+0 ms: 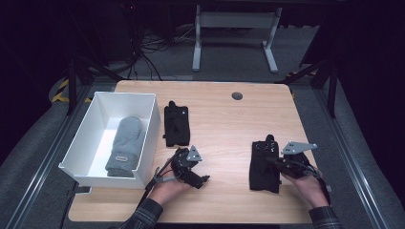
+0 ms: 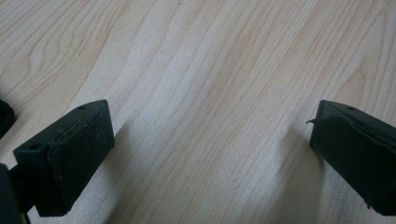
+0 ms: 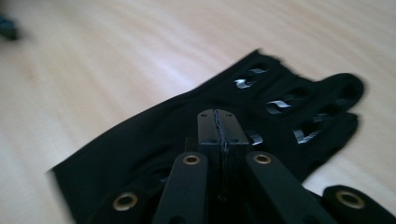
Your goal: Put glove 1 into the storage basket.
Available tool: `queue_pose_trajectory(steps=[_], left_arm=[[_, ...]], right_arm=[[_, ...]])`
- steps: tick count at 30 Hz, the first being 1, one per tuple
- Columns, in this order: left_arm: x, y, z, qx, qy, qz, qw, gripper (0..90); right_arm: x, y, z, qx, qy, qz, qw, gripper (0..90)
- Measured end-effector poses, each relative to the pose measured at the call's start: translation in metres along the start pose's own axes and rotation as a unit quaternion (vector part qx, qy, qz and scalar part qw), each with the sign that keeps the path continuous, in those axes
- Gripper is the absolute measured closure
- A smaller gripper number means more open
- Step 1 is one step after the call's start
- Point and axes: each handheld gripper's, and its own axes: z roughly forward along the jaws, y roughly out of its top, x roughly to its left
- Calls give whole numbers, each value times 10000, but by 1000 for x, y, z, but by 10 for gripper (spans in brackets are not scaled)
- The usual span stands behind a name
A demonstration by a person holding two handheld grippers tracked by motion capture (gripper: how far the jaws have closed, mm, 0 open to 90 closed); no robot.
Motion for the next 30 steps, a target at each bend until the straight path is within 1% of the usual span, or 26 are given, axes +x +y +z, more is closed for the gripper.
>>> queue_pose_trajectory(steps=[1,3,5,10,12,13,14,17,20,25,26,28,29,30], left_arm=[[0,0,0,2,0,4,10000,3],[0,0,0,0,0,-5,10000,3],[0,0,0,1,-1,3,10000,3],[0,0,0,2,-3,3,10000,3],[0,0,0,2,-1,3,10000,3],[0,0,0,0,0,2,10000,3],[0,0,0,-2,1,-7,10000,3],[0,0,0,0,0,2,10000,3],[0,0,0,1,-1,2,10000,3],[0,0,0,-1,0,-5,10000,3],[0,0,0,-1,0,-5,10000,3],[0,0,0,0,0,3,10000,3],[0,0,0,0,0,3,10000,3],[0,0,0,-2,1,-6,10000,3]], right_arm=[[-8,1,3,-5,-54,106,9999,900],[-17,2,8,63,-162,225,9996,900],[-24,1,12,128,-145,338,9992,900],[-27,-3,25,436,-147,320,9984,900],[-27,-3,28,447,-130,296,9985,900],[-27,-2,29,418,-64,304,9986,900],[-27,-1,30,409,-30,256,9988,900],[-22,3,36,374,149,126,9991,900],[-15,6,38,393,203,39,9990,900],[3,9,41,424,308,-95,9986,900],[3,9,41,424,308,-95,9986,900],[17,9,41,464,382,-211,9980,900],[21,9,40,469,433,-252,9976,900],[21,9,40,469,433,-252,9976,900]])
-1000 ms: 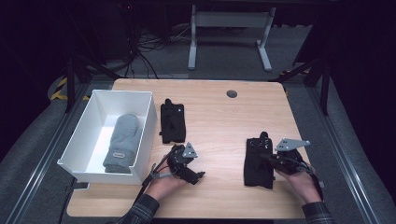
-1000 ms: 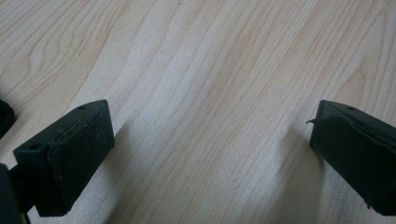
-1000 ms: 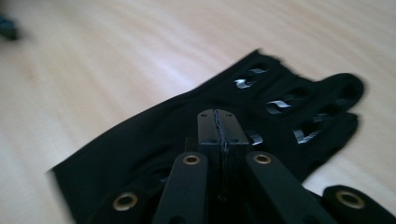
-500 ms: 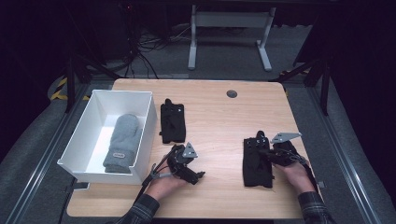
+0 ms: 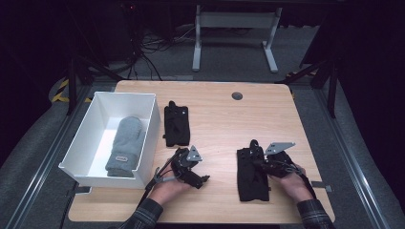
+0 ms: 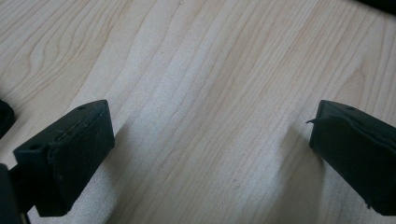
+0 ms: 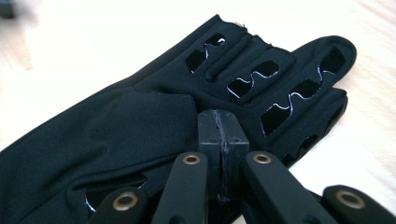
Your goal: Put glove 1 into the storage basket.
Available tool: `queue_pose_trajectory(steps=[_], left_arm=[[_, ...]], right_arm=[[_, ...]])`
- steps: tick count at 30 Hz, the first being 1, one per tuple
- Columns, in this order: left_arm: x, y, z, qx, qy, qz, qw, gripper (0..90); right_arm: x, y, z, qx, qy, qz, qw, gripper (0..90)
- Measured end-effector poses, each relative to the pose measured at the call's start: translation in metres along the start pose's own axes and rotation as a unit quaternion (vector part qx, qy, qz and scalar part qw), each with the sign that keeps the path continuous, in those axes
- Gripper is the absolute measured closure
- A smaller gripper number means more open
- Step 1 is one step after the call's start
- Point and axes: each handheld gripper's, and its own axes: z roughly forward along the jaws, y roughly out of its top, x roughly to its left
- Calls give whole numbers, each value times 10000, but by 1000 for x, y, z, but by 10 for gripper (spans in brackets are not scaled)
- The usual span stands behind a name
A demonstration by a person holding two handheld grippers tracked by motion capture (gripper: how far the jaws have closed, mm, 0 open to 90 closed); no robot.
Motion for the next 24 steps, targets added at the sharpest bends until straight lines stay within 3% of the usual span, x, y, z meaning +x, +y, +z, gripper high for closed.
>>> queue_pose_trajectory(steps=[6,9,12,15,16,19,20,24], left_arm=[[0,0,0,4,-2,10,10000,3],[0,0,0,2,-2,7,10000,3],[0,0,0,2,-4,6,10000,3],[0,0,0,7,0,13,10000,2],[0,0,0,7,-2,13,10000,2],[0,0,0,6,-1,11,10000,2],[0,0,0,8,-1,13,10000,2],[0,0,-1,-65,14,-37,10000,28]], right_arm=[[5,-1,-1,-38,57,-90,9999,891],[2,-1,-12,-352,-46,-57,9994,812],[-5,-5,-23,-601,-243,87,9979,721],[-21,-18,-27,-650,-678,379,9949,529],[-26,-23,-27,-673,-801,469,9934,502],[-37,-32,-26,-640,-873,686,9918,436],[-48,-42,-25,-618,-993,866,9893,384],[-57,-49,-22,-620,-1110,984,9870,321]])
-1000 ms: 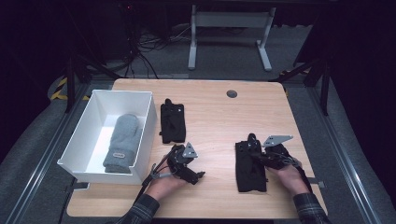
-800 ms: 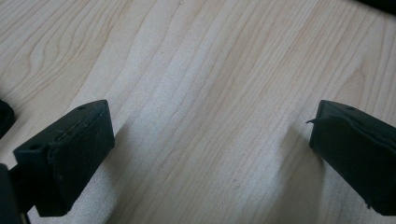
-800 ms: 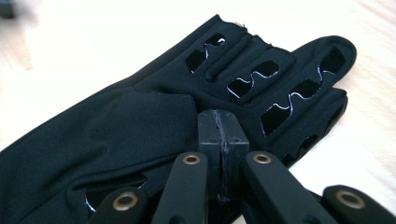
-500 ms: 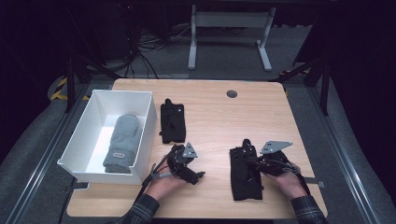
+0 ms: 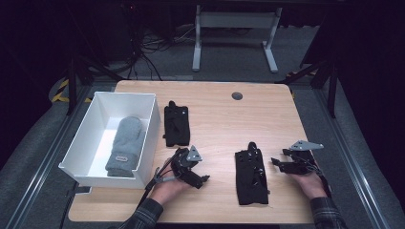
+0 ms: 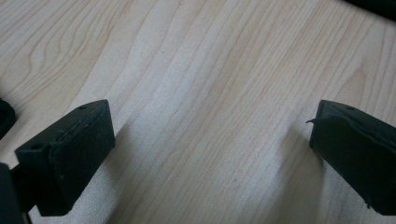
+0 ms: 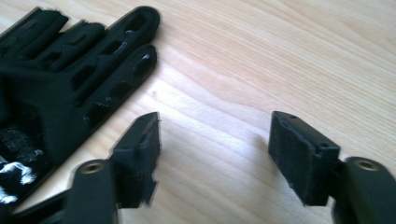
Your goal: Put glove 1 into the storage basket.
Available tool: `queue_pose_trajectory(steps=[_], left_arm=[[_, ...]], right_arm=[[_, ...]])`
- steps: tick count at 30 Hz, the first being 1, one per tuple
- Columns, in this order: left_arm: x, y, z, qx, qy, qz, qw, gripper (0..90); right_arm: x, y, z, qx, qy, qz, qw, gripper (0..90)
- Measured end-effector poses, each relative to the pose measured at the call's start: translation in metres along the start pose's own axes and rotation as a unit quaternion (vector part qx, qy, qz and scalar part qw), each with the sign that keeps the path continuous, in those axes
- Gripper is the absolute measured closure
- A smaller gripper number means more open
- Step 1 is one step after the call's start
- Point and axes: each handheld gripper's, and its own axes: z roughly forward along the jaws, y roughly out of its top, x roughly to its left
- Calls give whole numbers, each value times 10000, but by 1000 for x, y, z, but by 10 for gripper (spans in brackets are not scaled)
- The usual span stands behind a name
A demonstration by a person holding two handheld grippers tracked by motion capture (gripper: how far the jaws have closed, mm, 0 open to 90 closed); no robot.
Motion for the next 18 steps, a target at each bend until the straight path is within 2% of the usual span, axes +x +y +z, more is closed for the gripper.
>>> queue_pose_trajectory(steps=[3,5,6,8,10,11,12,13,14,16,17,18], left_arm=[[1,0,-3,-67,6,8,10000,122],[2,1,-5,-66,23,-3,10000,269],[4,2,-7,-39,77,-46,10000,269],[8,3,-11,-36,272,-220,9994,458],[10,4,-13,-70,353,-236,9991,552],[12,7,-16,-128,467,-298,9984,552],[14,9,-19,-156,563,-365,9976,680],[16,11,-21,-203,642,-463,9967,680],[19,14,-24,-190,689,-524,9961,754],[27,22,-28,-149,842,-655,9942,839],[31,24,-30,-175,846,-757,9934,892],[36,26,-31,-166,851,-897,9922,896]], right_arm=[[0,-1,1,-44,-45,-18,10000,280],[1,-2,2,-62,-39,9,10000,255],[1,-2,2,-97,-32,22,9999,232],[1,-2,3,-89,-45,20,9999,224],[1,-2,3,-89,-45,20,9999,223],[1,-2,3,-88,-45,24,9999,221],[1,-2,3,-85,-56,31,9999,216],[1,-2,3,-85,-56,31,9999,216],[1,-2,3,-85,-53,37,9999,215],[1,-2,3,-81,-50,35,9999,214],[1,-2,3,-82,-49,40,9999,214],[1,-2,3,-83,-48,39,9999,213]])
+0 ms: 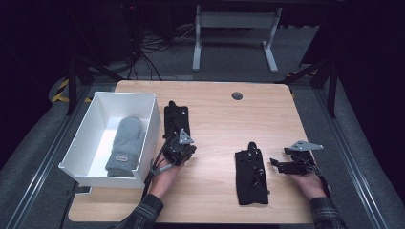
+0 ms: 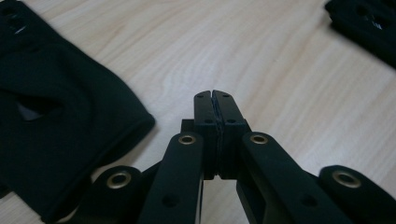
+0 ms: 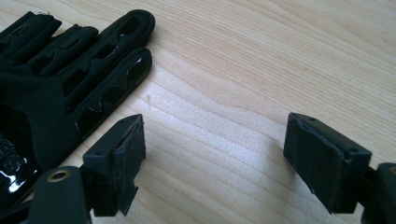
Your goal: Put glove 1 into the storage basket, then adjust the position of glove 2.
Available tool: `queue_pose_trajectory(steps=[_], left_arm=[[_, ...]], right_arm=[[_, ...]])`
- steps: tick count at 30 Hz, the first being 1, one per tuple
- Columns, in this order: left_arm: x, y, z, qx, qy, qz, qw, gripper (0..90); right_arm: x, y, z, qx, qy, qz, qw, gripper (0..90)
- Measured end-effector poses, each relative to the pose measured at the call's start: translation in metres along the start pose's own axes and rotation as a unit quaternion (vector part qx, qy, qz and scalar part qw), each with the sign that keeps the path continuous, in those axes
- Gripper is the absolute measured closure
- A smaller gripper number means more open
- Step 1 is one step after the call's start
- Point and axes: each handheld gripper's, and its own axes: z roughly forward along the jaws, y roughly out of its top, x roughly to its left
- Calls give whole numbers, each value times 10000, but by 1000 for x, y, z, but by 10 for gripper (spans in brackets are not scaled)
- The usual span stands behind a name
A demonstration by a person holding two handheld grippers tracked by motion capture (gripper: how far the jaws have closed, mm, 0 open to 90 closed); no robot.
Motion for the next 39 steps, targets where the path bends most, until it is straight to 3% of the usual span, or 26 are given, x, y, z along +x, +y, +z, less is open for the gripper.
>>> queue_pose_trajectory(steps=[7,13,18,21,25,30,38,39], left_arm=[[24,4,11,-49,393,-402,9984,897],[31,9,21,81,570,-392,9976,897],[36,4,32,278,525,-505,9970,898],[36,4,33,331,496,-474,9971,899],[29,4,33,353,267,-450,9980,900],[15,4,32,418,-109,-268,9987,899],[-7,-1,27,496,-578,-135,9970,900],[-16,-3,25,528,-690,-44,9962,900]], right_arm=[[0,0,0,2,17,1,10000,211],[0,0,0,7,26,5,10000,207],[0,0,0,6,26,6,10000,207],[0,0,0,7,26,9,10000,207],[0,0,0,7,25,9,10000,207],[0,0,1,7,9,8,10000,206],[-1,0,1,7,0,10,10000,204],[-1,0,1,7,8,10,10000,201]])
